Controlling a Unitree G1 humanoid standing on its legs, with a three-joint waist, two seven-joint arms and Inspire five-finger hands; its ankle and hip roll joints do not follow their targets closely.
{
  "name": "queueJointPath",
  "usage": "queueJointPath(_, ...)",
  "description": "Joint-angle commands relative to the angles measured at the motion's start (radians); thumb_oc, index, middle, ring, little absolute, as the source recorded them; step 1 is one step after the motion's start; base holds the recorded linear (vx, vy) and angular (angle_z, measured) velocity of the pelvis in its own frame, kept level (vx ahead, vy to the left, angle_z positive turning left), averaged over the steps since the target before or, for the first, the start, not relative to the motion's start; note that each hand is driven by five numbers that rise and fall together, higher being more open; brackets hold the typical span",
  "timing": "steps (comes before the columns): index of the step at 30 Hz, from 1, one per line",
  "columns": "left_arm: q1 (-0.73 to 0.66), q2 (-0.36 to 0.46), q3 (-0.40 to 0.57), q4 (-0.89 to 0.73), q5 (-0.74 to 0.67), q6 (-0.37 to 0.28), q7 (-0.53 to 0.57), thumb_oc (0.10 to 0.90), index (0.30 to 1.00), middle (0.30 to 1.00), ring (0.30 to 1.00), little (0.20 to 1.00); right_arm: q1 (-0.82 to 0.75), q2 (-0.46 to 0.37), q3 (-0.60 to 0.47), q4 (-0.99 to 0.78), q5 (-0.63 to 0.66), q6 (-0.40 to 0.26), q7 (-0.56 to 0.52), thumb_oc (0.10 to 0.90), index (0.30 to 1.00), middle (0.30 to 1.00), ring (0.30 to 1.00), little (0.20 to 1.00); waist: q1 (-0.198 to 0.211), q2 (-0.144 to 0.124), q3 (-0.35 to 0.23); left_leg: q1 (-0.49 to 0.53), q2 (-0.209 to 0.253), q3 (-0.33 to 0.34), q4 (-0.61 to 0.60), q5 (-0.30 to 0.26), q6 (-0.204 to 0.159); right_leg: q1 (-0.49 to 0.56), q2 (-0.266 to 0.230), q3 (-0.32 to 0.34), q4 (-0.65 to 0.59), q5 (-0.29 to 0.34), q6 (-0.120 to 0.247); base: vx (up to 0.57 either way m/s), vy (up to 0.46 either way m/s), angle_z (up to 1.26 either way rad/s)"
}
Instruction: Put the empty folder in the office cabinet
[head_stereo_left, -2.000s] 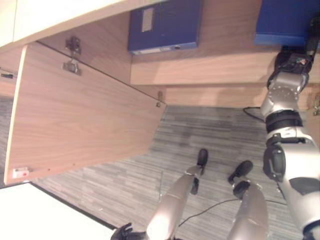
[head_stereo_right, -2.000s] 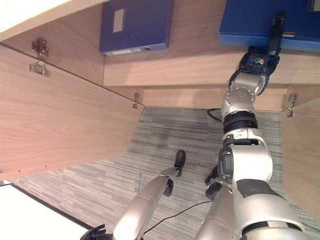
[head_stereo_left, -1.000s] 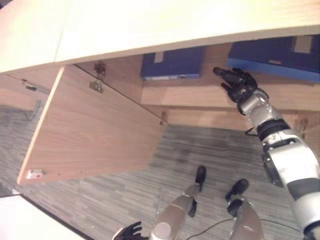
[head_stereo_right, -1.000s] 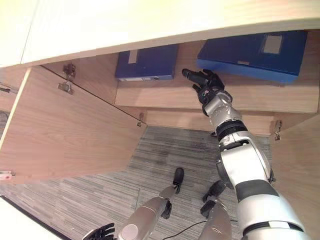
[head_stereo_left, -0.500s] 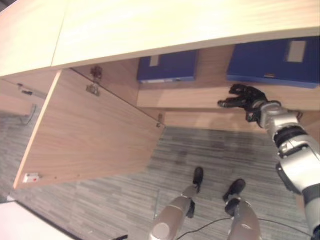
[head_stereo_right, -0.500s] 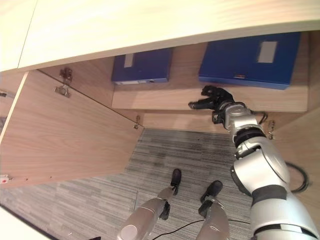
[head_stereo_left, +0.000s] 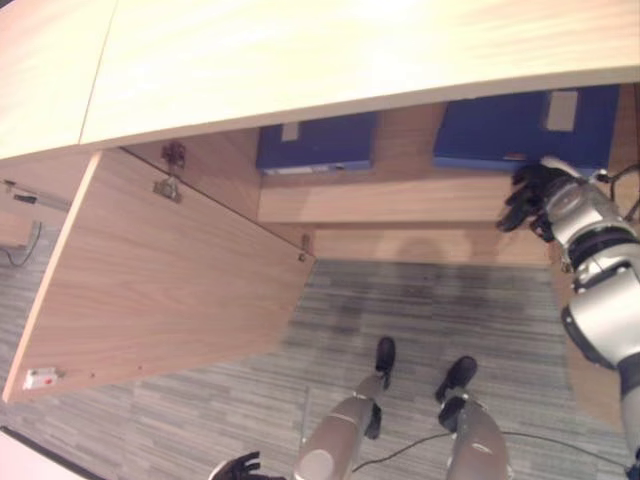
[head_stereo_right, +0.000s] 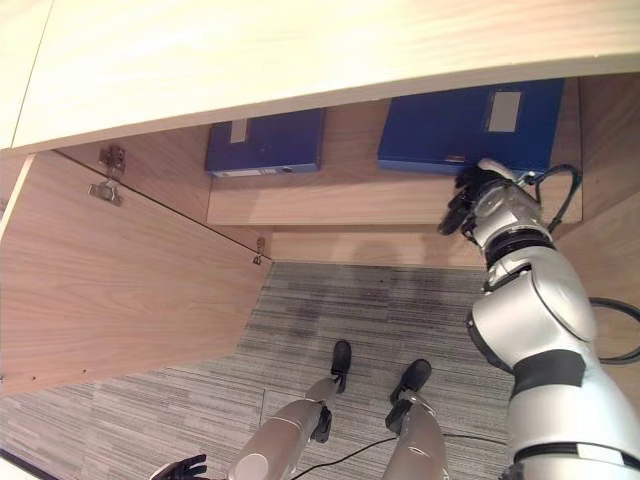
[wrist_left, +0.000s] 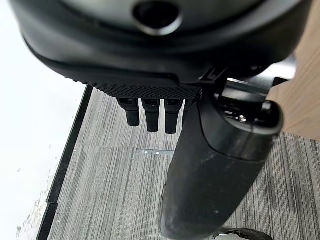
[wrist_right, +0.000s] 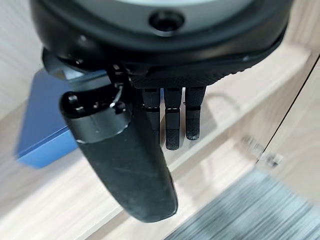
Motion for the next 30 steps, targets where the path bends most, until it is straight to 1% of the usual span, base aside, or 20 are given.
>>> queueJointPath(1, 0.0, 0.057, 0.001, 0.127, 0.003, 0.015, 0.048, 0.8, 0.9, 0.9, 0.9, 0.9, -0.135, -0.13, 0.14, 0.088, -0.122, 0.023, -0.066, 0.8, 0.9, 0.9, 0.9, 0.9, 0.029, -0.028, 0.001, 0.04, -0.029, 0.034, -0.028, -0.118, -0.053, 0.126, 0.03, 0.02, -0.193, 0.059, 0.11, 0.0, 0.0, 0.0)
queueJointPath(3, 0.0, 0.057, 0.002, 0.129, 0.01, 0.015, 0.047, 0.8, 0.9, 0.9, 0.9, 0.9, -0.132, -0.154, 0.132, 0.094, -0.127, 0.025, -0.07, 0.8, 0.9, 0.9, 0.9, 0.9, 0.033, -0.027, -0.003, 0.04, -0.031, 0.031, -0.028, -0.118, -0.053, 0.129, 0.03, 0.017, -0.198, 0.061, 0.111, 0.0, 0.0, 0.0)
queueJointPath(4, 0.033, 0.081, 0.007, 0.125, 0.026, -0.004, 0.04, 0.8, 0.9, 0.9, 0.9, 0.9, -0.131, -0.178, 0.117, 0.087, -0.106, 0.024, -0.073, 0.8, 0.9, 0.9, 0.9, 0.9, 0.042, -0.027, -0.001, 0.041, -0.031, 0.028, -0.028, -0.117, -0.053, 0.131, 0.028, 0.013, -0.198, 0.058, 0.109, -0.01, -0.039, 0.0)
queueJointPath(5, 0.036, 0.085, 0.018, 0.126, 0.017, 0.007, 0.046, 0.8, 0.9, 0.9, 0.9, 0.9, -0.109, -0.183, 0.111, 0.08, -0.105, 0.006, -0.07, 0.8, 0.9, 0.9, 0.9, 0.9, 0.046, -0.029, -0.001, 0.041, -0.031, 0.027, -0.028, -0.116, -0.054, 0.132, 0.03, 0.011, -0.199, 0.058, 0.109, -0.01, -0.038, 0.0)
queueJointPath(6, 0.037, 0.086, 0.017, 0.125, 0.017, 0.007, 0.046, 0.8, 0.9, 0.9, 0.9, 0.9, -0.108, -0.183, 0.11, 0.08, -0.105, 0.006, -0.07, 0.8, 0.9, 0.9, 0.9, 0.9, 0.046, -0.029, -0.002, 0.041, -0.031, 0.027, -0.028, -0.116, -0.054, 0.132, 0.03, 0.011, -0.2, 0.058, 0.109, -0.01, -0.03, 0.0)
queueJointPath(9, -0.013, 0.069, -0.012, 0.145, 0.02, -0.002, 0.065, 0.8, 0.9, 0.9, 0.9, 0.9, -0.128, -0.136, 0.061, 0.053, -0.067, -0.003, -0.157, 0.8, 0.9, 0.9, 0.9, 0.9, 0.047, -0.043, 0.007, 0.031, -0.03, 0.031, -0.028, -0.112, -0.056, 0.12, 0.035, 0.019, -0.202, 0.059, 0.106, -0.02, -0.04, 0.0)
queueJointPath(10, -0.013, 0.069, -0.012, 0.145, 0.02, -0.002, 0.065, 0.8, 0.9, 0.9, 0.9, 0.9, -0.129, -0.136, 0.061, 0.053, -0.067, -0.003, -0.158, 0.8, 0.9, 0.9, 0.9, 0.9, 0.048, -0.043, 0.007, 0.03, -0.03, 0.031, -0.028, -0.112, -0.056, 0.12, 0.035, 0.019, -0.202, 0.059, 0.106, -0.02, -0.023, -0.05)
queueJointPath(11, -0.018, 0.061, -0.015, 0.146, 0.017, -0.006, 0.078, 0.8, 0.9, 0.9, 0.9, 0.9, -0.136, -0.131, 0.051, 0.04, -0.06, -0.008, -0.198, 0.8, 0.9, 0.9, 0.9, 0.9, 0.05, -0.045, 0.009, 0.027, -0.029, 0.033, -0.028, -0.11, -0.057, 0.117, 0.036, 0.02, -0.204, 0.06, 0.106, -0.04, -0.03, -0.05)
queueJointPath(12, -0.027, 0.048, -0.02, 0.141, 0.007, -0.021, 0.106, 0.8, 0.9, 0.9, 0.9, 0.9, -0.134, -0.137, 0.012, -0.007, -0.032, -0.023, -0.278, 0.8, 0.9, 0.9, 0.9, 0.9, 0.053, -0.045, 0.019, 0.022, -0.027, 0.034, -0.028, -0.108, -0.058, 0.113, 0.037, 0.02, -0.205, 0.059, 0.106, -0.05, -0.038, -0.04)
queueJointPath(15, -0.041, 0.056, -0.022, 0.136, 0.003, -0.039, 0.138, 0.8, 0.9, 0.9, 0.9, 0.9, -0.143, -0.14, -0.022, -0.036, 0.044, -0.041, -0.304, 0.8, 0.9, 0.9, 0.9, 0.9, 0.056, -0.044, 0.029, 0.012, -0.026, 0.037, -0.028, -0.105, -0.06, 0.101, 0.04, 0.024, -0.204, 0.057, 0.104, -0.02, -0.012, -0.01)
queueJointPath(16, -0.041, 0.056, -0.022, 0.136, 0.003, -0.039, 0.138, 0.8, 0.9, 0.9, 0.9, 0.9, -0.143, -0.14, -0.022, -0.036, 0.044, -0.042, -0.305, 0.8, 0.9, 0.9, 0.9, 0.9, 0.056, -0.044, 0.029, 0.012, -0.026, 0.037, -0.028, -0.105, -0.06, 0.1, 0.04, 0.024, -0.204, 0.057, 0.104, -0.01, 0.001, -0.04)
queueJointPath(17, -0.043, 0.049, -0.04, 0.092, -0.024, -0.043, 0.142, 0.8, 0.9, 0.9, 0.9, 0.9, -0.153, -0.136, -0.02, -0.039, 0.069, -0.047, -0.303, 0.8, 0.9, 0.9, 0.9, 0.9, 0.056, -0.039, 0.028, 0.008, -0.027, 0.038, -0.028, -0.105, -0.06, 0.099, 0.04, 0.025, -0.208, 0.059, 0.105, -0.01, 0.035, -0.05)
queueJointPath(18, 0.008, 0.049, -0.072, -0.028, -0.053, -0.059, 0.123, 0.8, 0.9, 0.9, 0.9, 0.9, -0.162, -0.136, -0.014, -0.046, 0.108, -0.065, -0.304, 0.8, 0.9, 0.9, 0.9, 0.9, 0.06, -0.016, 0.026, 0.005, -0.03, 0.04, -0.028, -0.105, -0.057, 0.097, 0.038, 0.025, -0.211, 0.063, 0.106, -0.01, 0.048, -0.04)
queueJointPath(19, 0.037, 0.054, -0.088, -0.079, -0.072, -0.068, 0.114, 0.8, 0.9, 0.9, 0.9, 0.9, -0.166, -0.139, -0.015, -0.049, 0.12, -0.07, -0.302, 0.8, 0.9, 0.9, 0.9, 0.9, 0.061, -0.006, 0.026, 0.004, -0.031, 0.04, -0.028, -0.104, -0.056, 0.097, 0.037, 0.025, -0.212, 0.063, 0.107, 0.0, 0.043, -0.03)
queueJointPath(20, 0.04, 0.055, -0.088, -0.082, -0.072, -0.067, 0.114, 0.8, 0.9, 0.9, 0.9, 0.9, -0.165, -0.139, -0.015, -0.049, 0.121, -0.07, -0.302, 0.8, 0.9, 0.9, 0.9, 0.9, 0.061, -0.005, 0.025, 0.004, -0.031, 0.04, -0.028, -0.104, -0.056, 0.097, 0.037, 0.024, -0.212, 0.063, 0.107, 0.0, 0.029, -0.03)
queueJointPath(22, 0.086, 0.076, -0.111, -0.171, -0.097, -0.068, 0.091, 0.8, 0.9, 0.9, 0.9, 0.9, -0.172, -0.129, -0.007, -0.064, 0.157, -0.082, -0.284, 0.8, 0.9, 0.9, 0.9, 0.9, 0.064, 0.012, 0.025, 0.001, -0.032, 0.043, -0.028, -0.105, -0.054, 0.095, 0.037, 0.026, -0.215, 0.065, 0.109, -0.01, 0.034, -0.04)
queueJointPath(25, 0.141, 0.112, -0.139, -0.293, -0.119, -0.062, 0.054, 0.8, 0.9, 0.9, 0.9, 0.9, -0.196, -0.084, 0.026, -0.104, 0.196, -0.103, -0.257, 0.8, 0.9, 0.9, 0.9, 0.9, 0.067, 0.028, 0.022, -0.005, -0.031, 0.048, -0.028, -0.104, -0.052, 0.087, 0.042, 0.031, -0.223, 0.067, 0.11, 0.0, 0.027, -0.03)
queueJointPath(27, 0.164, 0.136, -0.146, -0.359, -0.127, -0.056, 0.037, 0.8, 0.9, 0.9, 0.9, 0.9, -0.199, -0.064, 0.019, -0.133, 0.232, -0.112, -0.253, 0.8, 0.9, 0.9, 0.9, 0.9, 0.068, 0.033, 0.022, -0.007, -0.031, 0.049, -0.028, -0.104, -0.051, 0.086, 0.044, 0.033, -0.227, 0.067, 0.108, 0.0, 0.003, -0.09)
queueJointPath(28, 0.187, 0.167, -0.15, -0.426, -0.135, -0.05, 0.026, 0.8, 0.9, 0.9, 0.9, 0.9, -0.209, -0.046, 0.014, -0.151, 0.248, -0.12, -0.265, 0.8, 0.9, 0.9, 0.9, 0.9, 0.069, 0.035, 0.022, -0.008, -0.031, 0.05, -0.028, -0.104, -0.05, 0.086, 0.045, 0.032, -0.23, 0.068, 0.108, 0.0, -0.001, -0.08)
queueJointPath(30, 0.198, 0.176, -0.147, -0.43, -0.135, -0.049, 0.023, 0.8, 0.9, 0.9, 0.9, 0.9, -0.213, -0.039, 0.009, -0.16, 0.26, -0.125, -0.271, 0.8, 0.9, 0.9, 0.9, 0.9, 0.07, 0.037, 0.022, -0.008, -0.03, 0.051, -0.028, -0.103, -0.05, 0.086, 0.046, 0.032, -0.231, 0.068, 0.108, 0.0, -0.001, -0.03)
